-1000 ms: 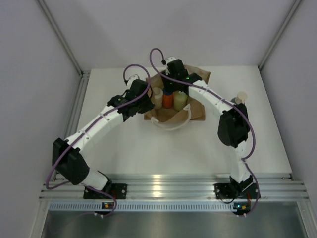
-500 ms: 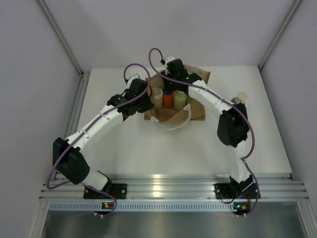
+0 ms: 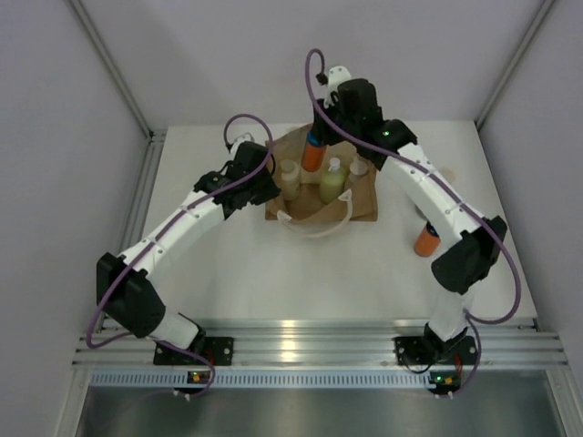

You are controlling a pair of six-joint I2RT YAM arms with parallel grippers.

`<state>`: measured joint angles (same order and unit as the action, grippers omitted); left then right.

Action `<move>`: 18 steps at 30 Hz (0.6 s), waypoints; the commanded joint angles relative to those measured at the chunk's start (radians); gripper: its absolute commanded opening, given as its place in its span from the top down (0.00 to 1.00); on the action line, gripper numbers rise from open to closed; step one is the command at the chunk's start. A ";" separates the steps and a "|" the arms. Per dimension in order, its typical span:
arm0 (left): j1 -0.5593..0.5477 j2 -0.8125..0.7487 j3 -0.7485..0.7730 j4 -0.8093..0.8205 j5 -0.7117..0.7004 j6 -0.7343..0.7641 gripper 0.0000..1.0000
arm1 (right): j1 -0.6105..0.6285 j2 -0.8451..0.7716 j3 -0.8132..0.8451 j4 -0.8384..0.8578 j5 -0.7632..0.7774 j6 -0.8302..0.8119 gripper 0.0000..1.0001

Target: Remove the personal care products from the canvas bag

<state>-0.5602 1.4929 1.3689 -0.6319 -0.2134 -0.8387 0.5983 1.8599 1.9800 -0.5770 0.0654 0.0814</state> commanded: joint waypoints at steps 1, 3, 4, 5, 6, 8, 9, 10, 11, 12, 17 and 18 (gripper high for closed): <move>0.020 0.029 -0.011 -0.088 -0.011 0.030 1.00 | 0.008 -0.143 0.094 0.023 -0.027 -0.017 1.00; 0.020 0.030 -0.011 -0.089 -0.011 0.033 1.00 | 0.006 -0.188 0.138 -0.018 -0.032 -0.025 1.00; 0.022 0.032 -0.011 -0.089 -0.011 0.035 1.00 | 0.006 -0.217 0.173 -0.032 -0.030 -0.028 1.00; 0.023 0.032 -0.013 -0.089 -0.011 0.036 1.00 | 0.005 -0.232 0.192 -0.047 -0.029 -0.032 1.00; 0.025 0.033 -0.013 -0.089 -0.011 0.036 1.00 | 0.000 -0.248 0.210 -0.075 -0.019 -0.034 1.00; 0.026 0.039 -0.013 -0.089 -0.011 0.039 1.00 | -0.015 -0.299 0.253 -0.104 -0.016 -0.026 1.00; 0.026 0.040 -0.014 -0.089 -0.009 0.041 1.00 | -0.038 -0.321 0.261 -0.116 -0.006 -0.022 1.00; 0.028 0.041 -0.014 -0.088 -0.009 0.041 1.00 | -0.052 -0.343 0.264 -0.138 0.004 -0.014 1.00; 0.026 0.041 -0.016 -0.088 -0.007 0.043 1.00 | -0.069 -0.385 0.263 -0.150 0.008 -0.011 1.00; 0.028 0.041 -0.019 -0.088 -0.007 0.043 1.00 | -0.101 -0.407 0.263 -0.165 0.029 -0.011 1.00; 0.028 0.036 -0.036 -0.088 0.002 0.039 1.00 | -0.233 -0.565 0.105 -0.233 0.100 -0.022 1.00; 0.028 0.035 -0.036 -0.088 0.002 0.039 1.00 | -0.285 -0.588 0.064 -0.231 0.096 -0.016 1.00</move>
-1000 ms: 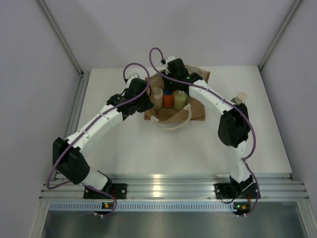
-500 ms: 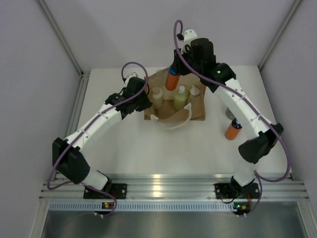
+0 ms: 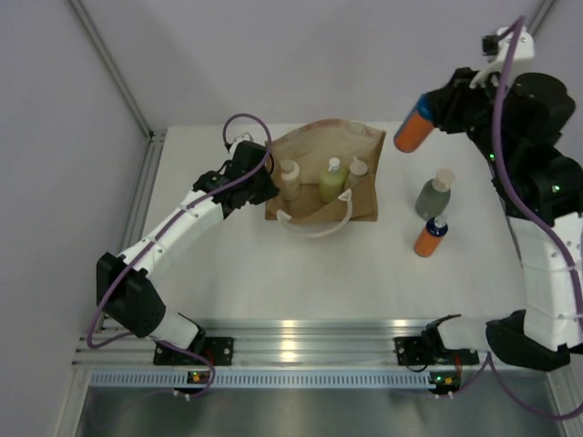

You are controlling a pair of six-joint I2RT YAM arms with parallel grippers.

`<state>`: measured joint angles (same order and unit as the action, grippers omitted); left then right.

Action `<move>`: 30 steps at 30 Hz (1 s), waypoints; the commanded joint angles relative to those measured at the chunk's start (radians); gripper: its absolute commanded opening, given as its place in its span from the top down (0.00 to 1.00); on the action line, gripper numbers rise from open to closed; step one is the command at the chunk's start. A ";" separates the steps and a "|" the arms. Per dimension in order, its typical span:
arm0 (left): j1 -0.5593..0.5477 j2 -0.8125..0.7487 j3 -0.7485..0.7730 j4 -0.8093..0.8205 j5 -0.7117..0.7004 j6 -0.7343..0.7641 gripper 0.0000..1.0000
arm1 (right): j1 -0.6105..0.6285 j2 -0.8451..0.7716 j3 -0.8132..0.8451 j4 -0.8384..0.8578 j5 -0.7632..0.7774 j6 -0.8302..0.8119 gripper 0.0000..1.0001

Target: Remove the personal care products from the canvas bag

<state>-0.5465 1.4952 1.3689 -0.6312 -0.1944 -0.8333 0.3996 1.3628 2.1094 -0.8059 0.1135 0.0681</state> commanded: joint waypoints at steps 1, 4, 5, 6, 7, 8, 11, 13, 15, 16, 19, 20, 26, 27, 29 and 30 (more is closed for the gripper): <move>0.014 0.033 -0.037 -0.088 -0.016 0.034 1.00 | -0.108 -0.126 -0.144 -0.003 0.043 0.001 1.00; 0.014 0.030 -0.039 -0.088 -0.011 0.039 1.00 | -0.175 -0.172 -0.285 0.002 0.080 0.004 1.00; 0.014 0.027 -0.039 -0.087 -0.010 0.040 1.00 | -0.185 -0.179 -0.311 0.004 0.103 0.004 1.00; 0.014 0.028 -0.040 -0.088 -0.008 0.043 1.00 | -0.205 -0.183 -0.334 0.004 0.179 0.007 1.00; 0.014 0.027 -0.040 -0.088 -0.008 0.045 1.00 | -0.215 -0.195 -0.369 0.005 0.214 0.019 1.00; 0.014 0.027 -0.040 -0.088 -0.004 0.046 1.00 | -0.232 -0.203 -0.385 0.007 0.233 0.028 1.00; 0.014 0.023 -0.042 -0.087 -0.002 0.049 1.00 | -0.323 -0.248 -0.456 0.043 0.276 0.071 1.00; 0.014 0.022 -0.042 -0.088 -0.007 0.053 1.00 | -0.390 -0.269 -0.526 0.068 0.275 0.093 1.00; 0.014 0.022 -0.042 -0.087 -0.007 0.056 1.00 | -0.482 -0.280 -0.590 0.095 0.221 0.105 1.00; 0.016 0.023 -0.042 -0.088 -0.007 0.056 1.00 | -0.498 -0.295 -0.662 0.132 0.212 0.123 1.00; 0.017 0.025 -0.039 -0.087 -0.005 0.059 1.00 | -0.550 -0.336 -0.799 0.226 0.190 0.159 1.00; 0.019 0.027 -0.039 -0.088 -0.004 0.057 1.00 | -0.559 -0.344 -0.825 0.244 0.192 0.163 1.00; 0.019 0.027 -0.042 -0.087 0.003 0.062 1.00 | -0.602 -0.338 -1.071 0.440 0.183 0.160 1.00; 0.019 0.027 -0.041 -0.088 0.006 0.060 1.00 | -0.616 -0.332 -1.104 0.464 0.164 0.165 1.00; 0.020 0.027 -0.037 -0.088 0.010 0.060 1.00 | -0.628 -0.320 -1.190 0.500 0.155 0.190 1.00; 0.019 0.027 -0.037 -0.088 0.010 0.060 1.00 | -0.630 -0.320 -1.218 0.537 0.152 0.197 1.00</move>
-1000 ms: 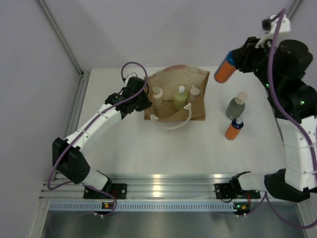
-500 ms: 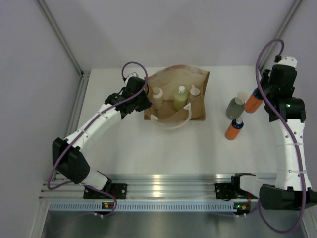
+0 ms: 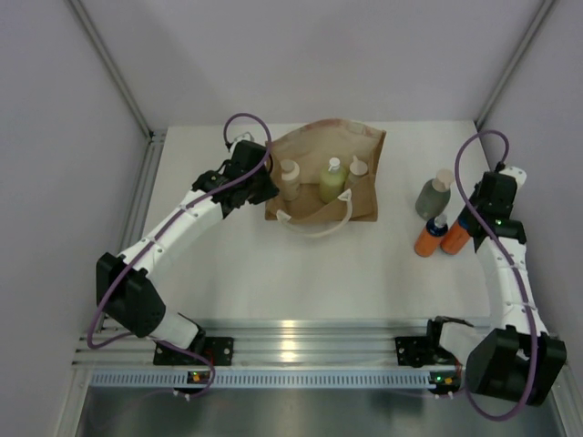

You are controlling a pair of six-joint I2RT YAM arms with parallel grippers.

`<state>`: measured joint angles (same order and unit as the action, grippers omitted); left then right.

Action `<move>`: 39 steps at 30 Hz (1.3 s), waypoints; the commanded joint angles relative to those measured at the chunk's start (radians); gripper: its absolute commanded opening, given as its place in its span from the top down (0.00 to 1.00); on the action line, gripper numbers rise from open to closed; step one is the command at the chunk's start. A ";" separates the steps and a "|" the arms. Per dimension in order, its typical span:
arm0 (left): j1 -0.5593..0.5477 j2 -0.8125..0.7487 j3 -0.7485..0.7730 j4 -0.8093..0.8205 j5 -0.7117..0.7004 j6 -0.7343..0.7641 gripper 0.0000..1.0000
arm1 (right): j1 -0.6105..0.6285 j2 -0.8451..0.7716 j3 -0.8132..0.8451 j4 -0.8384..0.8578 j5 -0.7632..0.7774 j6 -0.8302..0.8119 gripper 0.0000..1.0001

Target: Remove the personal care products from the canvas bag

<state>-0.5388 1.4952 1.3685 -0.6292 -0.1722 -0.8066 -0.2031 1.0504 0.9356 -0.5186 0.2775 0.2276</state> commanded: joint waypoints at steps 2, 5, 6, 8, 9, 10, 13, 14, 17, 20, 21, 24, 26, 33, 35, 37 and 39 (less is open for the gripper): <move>0.013 0.022 -0.037 -0.089 -0.015 0.035 1.00 | -0.027 -0.026 -0.112 0.281 -0.021 0.059 1.00; 0.014 0.019 -0.042 -0.089 -0.016 0.037 1.00 | -0.025 -0.053 -0.165 0.311 -0.034 0.070 0.97; 0.013 0.019 -0.046 -0.090 -0.016 0.035 1.00 | -0.025 -0.059 -0.175 0.310 -0.035 0.061 0.94; 0.013 0.019 -0.048 -0.090 -0.015 0.035 1.00 | -0.025 -0.064 -0.181 0.310 -0.058 0.046 0.87; 0.013 0.020 -0.048 -0.089 -0.015 0.035 1.00 | -0.025 -0.067 -0.184 0.308 -0.066 0.029 0.84; 0.013 0.022 -0.048 -0.090 -0.015 0.035 1.00 | -0.024 -0.075 -0.188 0.307 -0.076 0.021 0.74; 0.014 0.025 -0.043 -0.090 -0.013 0.032 1.00 | -0.025 -0.108 -0.198 0.307 -0.078 0.023 0.46; 0.013 0.025 -0.042 -0.090 -0.012 0.032 1.00 | -0.024 -0.118 -0.196 0.304 -0.083 0.022 0.42; 0.013 0.027 -0.039 -0.089 -0.010 0.035 1.00 | -0.024 -0.135 -0.172 0.286 -0.092 0.016 0.34; 0.014 0.027 -0.039 -0.090 -0.012 0.041 1.00 | -0.024 -0.122 -0.121 0.249 -0.093 0.004 0.28; 0.013 0.027 -0.039 -0.089 -0.012 0.043 1.00 | -0.025 -0.115 -0.092 0.238 -0.100 0.001 0.28; 0.013 0.023 -0.039 -0.090 -0.013 0.043 1.00 | -0.022 -0.115 -0.025 0.204 -0.173 0.019 0.28; 0.013 0.020 -0.042 -0.090 -0.021 0.037 1.00 | -0.006 -0.113 0.008 0.201 -0.309 0.053 0.29; 0.013 0.000 -0.046 -0.092 -0.065 0.003 1.00 | 0.451 0.009 0.210 0.215 -0.334 0.168 0.33; 0.013 -0.009 -0.049 -0.092 -0.079 -0.016 1.00 | 0.597 0.065 0.293 0.213 -0.310 0.176 0.34; 0.013 -0.023 -0.058 -0.090 -0.102 -0.032 1.00 | 0.694 0.170 0.357 0.194 -0.285 0.162 0.35; 0.014 -0.036 -0.066 -0.092 -0.115 -0.052 1.00 | 0.815 0.297 0.471 0.174 -0.258 0.138 0.35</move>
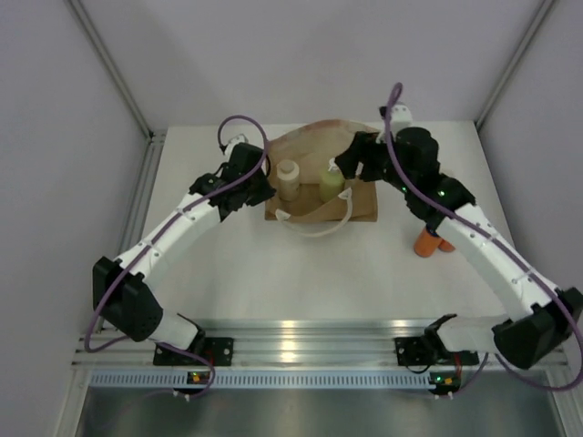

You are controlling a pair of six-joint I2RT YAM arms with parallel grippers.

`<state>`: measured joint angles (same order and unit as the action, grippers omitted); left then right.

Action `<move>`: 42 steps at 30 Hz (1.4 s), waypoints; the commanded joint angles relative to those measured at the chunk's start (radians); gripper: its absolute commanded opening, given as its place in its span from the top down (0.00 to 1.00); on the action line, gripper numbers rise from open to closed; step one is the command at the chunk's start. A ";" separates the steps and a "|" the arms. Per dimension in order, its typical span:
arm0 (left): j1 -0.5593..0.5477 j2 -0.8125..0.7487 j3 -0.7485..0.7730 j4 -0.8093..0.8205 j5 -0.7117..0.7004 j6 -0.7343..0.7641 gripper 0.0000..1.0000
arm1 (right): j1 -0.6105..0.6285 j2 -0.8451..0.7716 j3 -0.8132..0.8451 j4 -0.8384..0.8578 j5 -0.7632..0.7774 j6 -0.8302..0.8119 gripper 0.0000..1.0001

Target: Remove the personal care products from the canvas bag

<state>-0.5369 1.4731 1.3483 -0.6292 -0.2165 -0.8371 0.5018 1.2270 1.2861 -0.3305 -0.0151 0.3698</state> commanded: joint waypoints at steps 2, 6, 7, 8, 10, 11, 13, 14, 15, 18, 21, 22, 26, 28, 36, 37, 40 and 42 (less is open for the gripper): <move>0.014 -0.029 -0.057 -0.092 -0.086 -0.049 1.00 | 0.187 0.258 0.253 -0.057 0.044 -0.040 0.35; 0.014 -0.042 -0.066 -0.092 -0.107 -0.083 1.00 | 0.231 0.454 0.421 -0.099 0.099 -0.068 0.35; 0.012 -0.040 -0.066 -0.092 -0.115 -0.092 1.00 | 0.230 0.488 0.445 -0.104 0.122 -0.071 0.35; 0.012 -0.039 -0.066 -0.093 -0.118 -0.097 1.00 | 0.230 0.547 0.490 -0.102 0.129 -0.081 0.35; 0.014 -0.037 -0.067 -0.092 -0.119 -0.111 1.00 | 0.230 0.606 0.537 -0.108 0.129 -0.098 0.35; 0.014 -0.040 -0.070 -0.093 -0.122 -0.117 1.00 | 0.230 0.635 0.583 -0.111 0.130 -0.120 0.35; 0.014 -0.046 -0.077 -0.092 -0.127 -0.134 1.00 | 0.228 0.706 0.614 -0.113 0.132 -0.131 0.35; 0.014 -0.051 -0.078 -0.092 -0.130 -0.135 1.00 | 0.228 0.724 0.640 -0.111 0.132 -0.141 0.35; 0.014 -0.051 -0.078 -0.093 -0.132 -0.135 1.00 | 0.228 0.759 0.651 -0.111 0.129 -0.147 0.36; 0.014 -0.048 -0.077 -0.093 -0.129 -0.131 1.00 | 0.228 0.824 0.697 -0.110 0.119 -0.170 0.36; 0.014 -0.046 -0.074 -0.092 -0.118 -0.128 1.00 | 0.227 0.877 0.734 -0.110 0.158 -0.189 0.36; 0.014 -0.043 -0.072 -0.092 -0.115 -0.128 1.00 | 0.221 0.890 0.743 -0.110 0.162 -0.190 0.36; 0.015 -0.033 -0.066 -0.092 -0.096 -0.120 1.00 | 0.207 0.945 0.765 -0.104 0.188 -0.195 0.36; 0.015 -0.031 -0.063 -0.090 -0.089 -0.116 1.00 | 0.195 0.965 0.765 -0.093 0.178 -0.192 0.35; 0.017 -0.022 -0.035 -0.092 -0.078 -0.080 1.00 | 0.182 0.999 0.750 -0.039 0.147 -0.209 0.48; 0.020 -0.020 -0.034 -0.092 -0.077 -0.080 1.00 | 0.182 0.997 0.736 -0.029 0.144 -0.212 0.50; 0.018 -0.016 -0.026 -0.092 -0.067 -0.068 1.00 | 0.181 0.996 0.736 -0.009 0.136 -0.223 0.74; 0.020 -0.016 -0.028 -0.090 -0.067 -0.065 1.00 | 0.181 0.987 0.736 -0.001 0.132 -0.224 0.90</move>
<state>-0.5259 1.4322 1.3121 -0.6342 -0.2836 -0.9363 0.6926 2.2040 2.0098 -0.4015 0.1287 0.1585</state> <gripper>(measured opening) 0.169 0.427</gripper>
